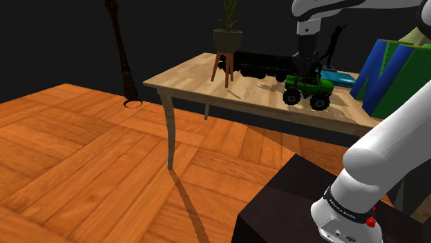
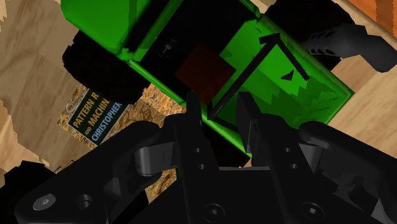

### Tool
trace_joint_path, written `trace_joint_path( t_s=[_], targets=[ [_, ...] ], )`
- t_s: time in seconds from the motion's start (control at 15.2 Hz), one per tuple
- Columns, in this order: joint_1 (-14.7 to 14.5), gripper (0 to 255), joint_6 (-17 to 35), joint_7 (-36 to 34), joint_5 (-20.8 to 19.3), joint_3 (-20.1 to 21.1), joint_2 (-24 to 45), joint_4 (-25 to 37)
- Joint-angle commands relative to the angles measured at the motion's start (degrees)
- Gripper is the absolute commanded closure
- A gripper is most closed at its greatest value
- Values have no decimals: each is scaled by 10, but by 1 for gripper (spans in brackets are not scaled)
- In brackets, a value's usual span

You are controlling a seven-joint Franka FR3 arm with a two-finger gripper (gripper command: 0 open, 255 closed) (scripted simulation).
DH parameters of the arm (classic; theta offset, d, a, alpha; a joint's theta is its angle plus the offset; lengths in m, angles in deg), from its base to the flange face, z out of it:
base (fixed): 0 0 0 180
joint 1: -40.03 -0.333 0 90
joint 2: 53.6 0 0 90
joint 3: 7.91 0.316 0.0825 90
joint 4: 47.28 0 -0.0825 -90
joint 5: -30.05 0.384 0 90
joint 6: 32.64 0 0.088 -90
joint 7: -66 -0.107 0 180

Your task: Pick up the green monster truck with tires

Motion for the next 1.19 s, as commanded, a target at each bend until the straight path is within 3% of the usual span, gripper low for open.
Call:
trace_joint_path(
  t_s=[0.0,0.2,1.12],
  targets=[
    [0,255,0,0,0,0,0,0],
    [0,255,0,0,0,0,0,-1],
    [-2,255,-107,22,4,3,21,130]
  ],
)
